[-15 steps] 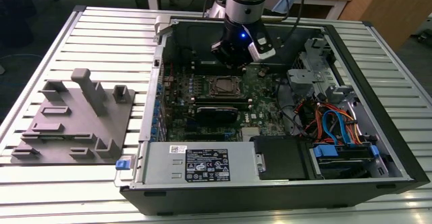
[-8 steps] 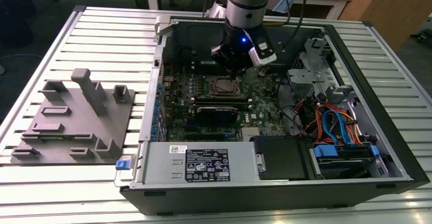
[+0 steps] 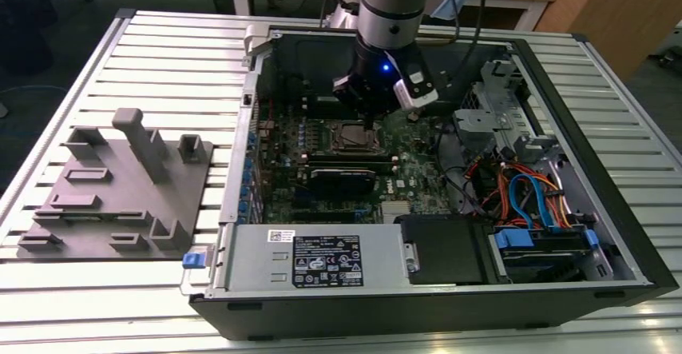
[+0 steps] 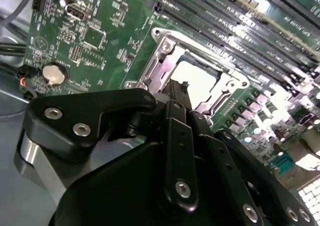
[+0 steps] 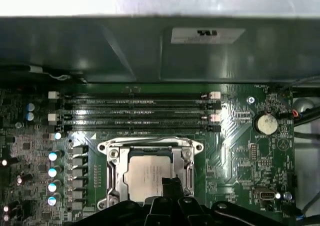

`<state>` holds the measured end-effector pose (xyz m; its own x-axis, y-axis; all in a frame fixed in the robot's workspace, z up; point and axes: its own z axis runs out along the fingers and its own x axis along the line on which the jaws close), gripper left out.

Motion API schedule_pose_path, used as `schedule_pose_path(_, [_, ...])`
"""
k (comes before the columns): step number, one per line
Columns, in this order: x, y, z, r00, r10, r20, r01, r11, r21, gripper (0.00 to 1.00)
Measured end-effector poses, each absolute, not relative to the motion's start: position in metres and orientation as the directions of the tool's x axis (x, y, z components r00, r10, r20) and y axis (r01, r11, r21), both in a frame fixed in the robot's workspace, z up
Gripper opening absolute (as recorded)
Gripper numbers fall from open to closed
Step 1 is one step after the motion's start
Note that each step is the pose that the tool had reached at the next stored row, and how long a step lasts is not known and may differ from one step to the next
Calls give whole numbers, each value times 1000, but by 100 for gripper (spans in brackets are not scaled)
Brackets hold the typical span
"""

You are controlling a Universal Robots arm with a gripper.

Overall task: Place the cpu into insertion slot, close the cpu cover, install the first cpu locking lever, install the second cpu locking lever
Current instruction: 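Install the second cpu locking lever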

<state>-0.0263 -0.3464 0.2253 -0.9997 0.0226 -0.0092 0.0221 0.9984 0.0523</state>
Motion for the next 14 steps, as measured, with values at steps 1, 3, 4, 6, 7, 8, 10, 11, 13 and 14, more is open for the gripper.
schedule_pose_path(1, [-26, -348, 225, -1000, 23, -9, 22, 998, 52, 10])
schedule_pose_path(3, [-26, -350, 225, -1000, 23, -9, 22, 998, 52, 10])
schedule_pose_path(4, [-26, -352, 225, -1000, 23, -9, 22, 998, 52, 10])
schedule_pose_path(6, [-26, -353, 225, -1000, 23, -8, 22, 998, 52, 10])
schedule_pose_path(7, [-26, -353, 225, -1000, 23, -7, 22, 998, 52, 10])
schedule_pose_path(8, [-26, -353, 226, -1000, 23, -4, 22, 998, 52, 10])
schedule_pose_path(10, [-26, -353, 228, -1000, 23, 0, 23, 998, 52, 10])
schedule_pose_path(11, [-26, -353, 229, -1000, 23, 1, 23, 998, 53, 10])
schedule_pose_path(13, [-26, -353, 231, -1000, 23, 4, 23, 998, 53, 10])
schedule_pose_path(14, [-26, -353, 232, -1000, 23, 5, 23, 998, 53, 10])
